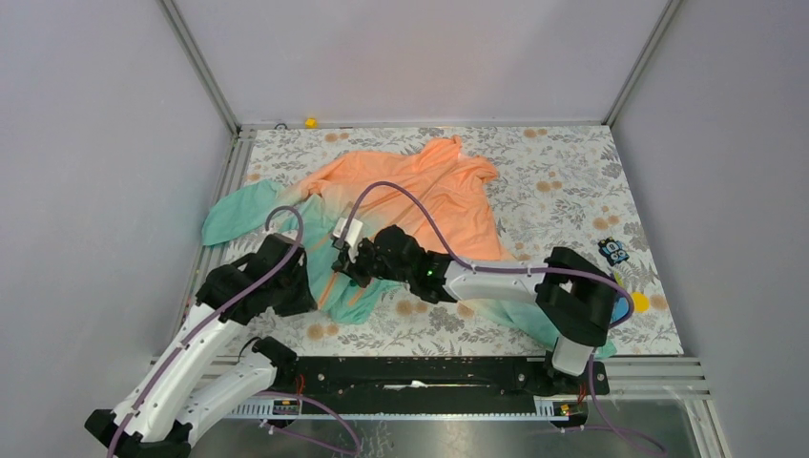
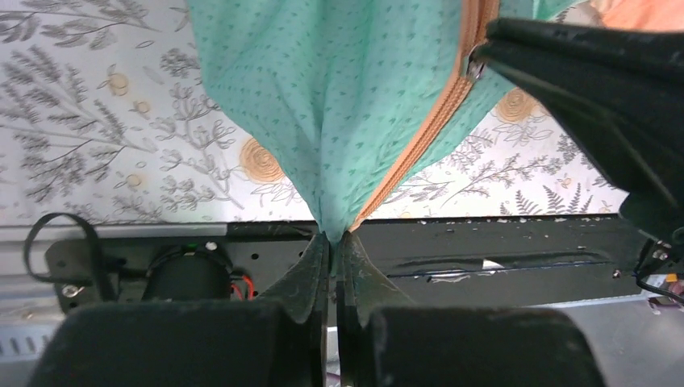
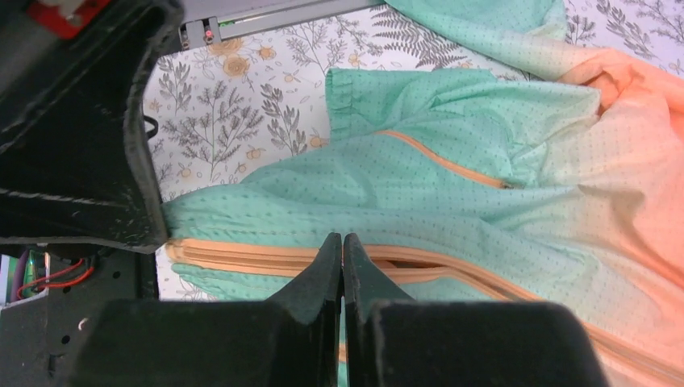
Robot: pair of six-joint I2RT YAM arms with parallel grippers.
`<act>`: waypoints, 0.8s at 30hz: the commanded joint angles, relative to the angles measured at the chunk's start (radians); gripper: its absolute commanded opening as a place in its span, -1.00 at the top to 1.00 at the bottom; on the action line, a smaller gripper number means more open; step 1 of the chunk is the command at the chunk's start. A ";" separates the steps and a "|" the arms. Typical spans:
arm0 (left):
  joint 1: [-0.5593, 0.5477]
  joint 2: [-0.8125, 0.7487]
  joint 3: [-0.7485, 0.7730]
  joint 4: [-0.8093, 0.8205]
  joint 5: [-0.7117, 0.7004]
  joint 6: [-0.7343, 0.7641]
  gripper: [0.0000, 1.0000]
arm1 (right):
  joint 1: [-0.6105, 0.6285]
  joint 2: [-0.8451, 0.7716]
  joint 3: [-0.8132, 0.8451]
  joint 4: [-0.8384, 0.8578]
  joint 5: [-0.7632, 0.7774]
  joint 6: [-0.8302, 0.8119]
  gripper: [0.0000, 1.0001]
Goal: Zip up the jacket
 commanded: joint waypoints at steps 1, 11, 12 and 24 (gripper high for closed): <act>-0.002 -0.030 0.087 -0.211 -0.115 0.006 1.00 | -0.047 0.048 0.094 -0.037 0.011 0.014 1.00; -0.002 -0.157 0.231 -0.228 -0.355 -0.117 1.00 | -0.204 0.134 0.174 -0.134 0.088 0.011 1.00; -0.002 -0.171 0.239 -0.228 -0.372 -0.111 1.00 | -0.219 0.143 0.172 -0.133 0.098 -0.005 1.00; -0.005 -0.250 0.264 -0.226 -0.419 -0.017 1.00 | -0.518 0.275 0.265 -0.166 0.133 -0.209 1.00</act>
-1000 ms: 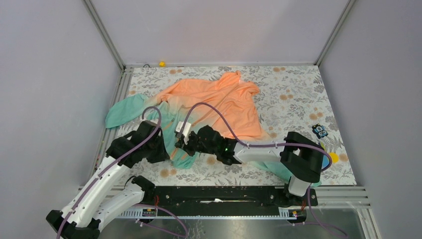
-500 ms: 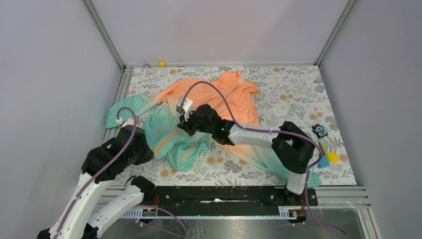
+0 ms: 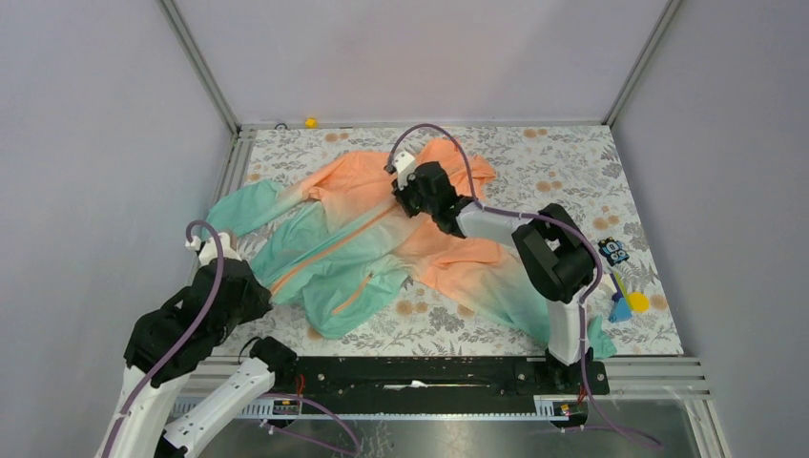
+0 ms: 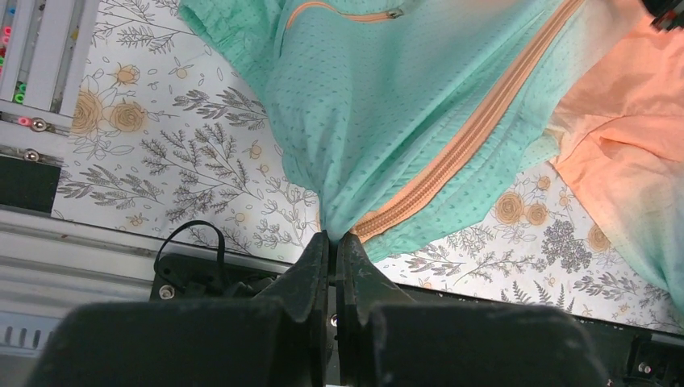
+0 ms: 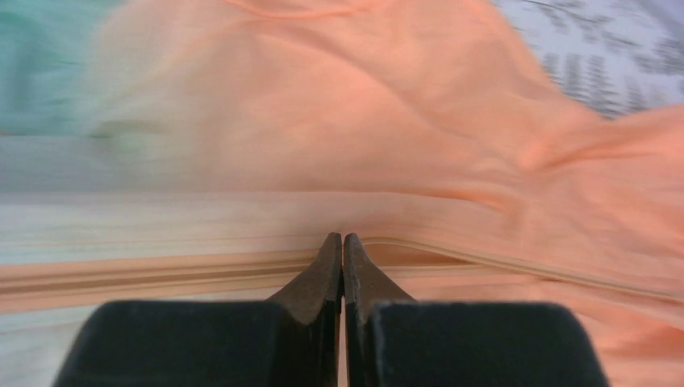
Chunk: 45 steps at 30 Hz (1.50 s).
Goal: Zip up the jacket
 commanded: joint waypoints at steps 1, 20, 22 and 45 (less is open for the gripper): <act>-0.002 -0.038 0.026 -0.025 -0.057 0.035 1.00 | -0.129 0.054 0.091 -0.048 0.118 -0.170 1.00; -0.005 -0.080 -0.039 -0.008 0.026 0.065 1.00 | -0.425 0.392 0.518 -0.075 0.328 -0.425 1.00; -0.005 -0.075 -0.050 0.001 0.038 0.064 1.00 | -0.429 0.404 0.541 -0.082 0.312 -0.428 1.00; -0.005 0.050 0.167 0.368 0.228 0.162 -0.55 | -0.370 -0.711 0.136 -0.883 0.020 0.470 -0.99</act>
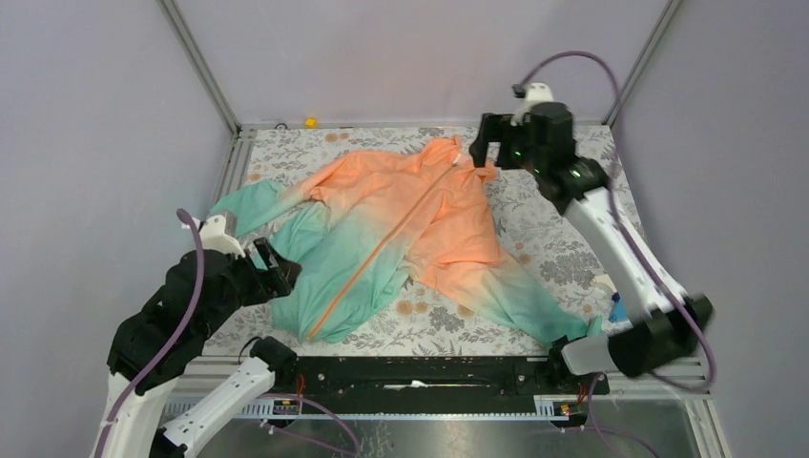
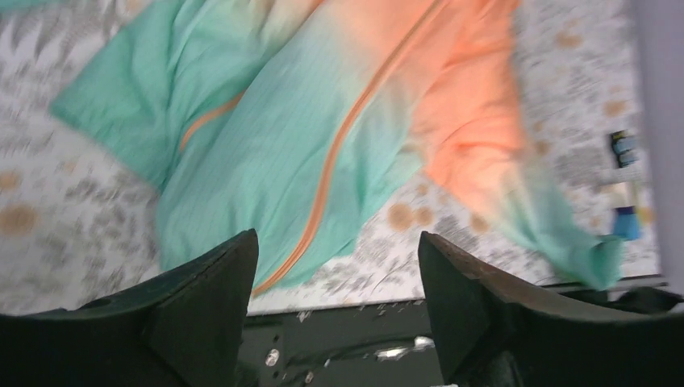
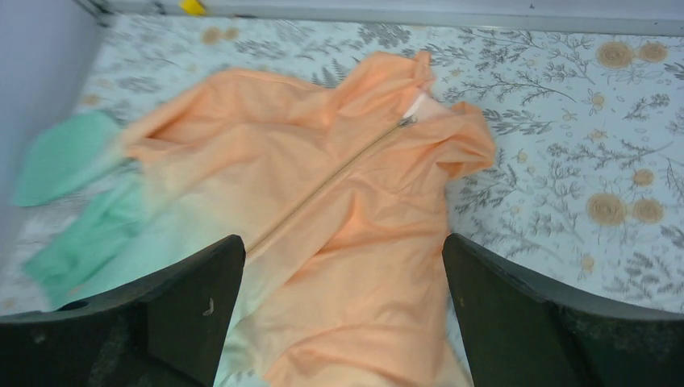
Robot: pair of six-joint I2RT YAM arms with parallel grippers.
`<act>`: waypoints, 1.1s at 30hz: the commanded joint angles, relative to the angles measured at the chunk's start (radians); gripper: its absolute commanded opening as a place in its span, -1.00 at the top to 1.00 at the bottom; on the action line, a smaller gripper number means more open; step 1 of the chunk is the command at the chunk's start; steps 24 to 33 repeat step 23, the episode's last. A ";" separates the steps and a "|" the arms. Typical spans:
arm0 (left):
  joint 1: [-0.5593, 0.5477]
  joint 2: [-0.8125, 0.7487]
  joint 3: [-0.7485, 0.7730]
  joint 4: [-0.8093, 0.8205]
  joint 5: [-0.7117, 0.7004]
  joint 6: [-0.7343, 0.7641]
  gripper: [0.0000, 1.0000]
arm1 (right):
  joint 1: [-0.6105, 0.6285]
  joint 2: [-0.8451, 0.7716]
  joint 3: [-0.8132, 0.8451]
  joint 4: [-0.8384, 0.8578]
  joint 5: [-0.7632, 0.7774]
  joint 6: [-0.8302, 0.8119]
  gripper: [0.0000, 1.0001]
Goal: Zip up the jacket
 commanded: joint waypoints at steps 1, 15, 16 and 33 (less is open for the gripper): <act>0.003 0.058 0.125 0.257 0.094 0.076 -0.56 | -0.003 -0.325 -0.105 -0.195 -0.091 0.138 -0.99; 0.004 0.209 0.549 0.576 0.242 0.316 -0.98 | -0.003 -0.698 0.276 -0.550 0.023 0.079 -0.99; 0.004 0.203 0.562 0.595 0.242 0.335 -0.98 | -0.003 -0.692 0.295 -0.560 0.037 0.077 -0.99; 0.004 0.182 0.614 0.662 0.231 0.413 -0.98 | -0.004 -0.717 0.306 -0.537 0.055 0.053 -0.99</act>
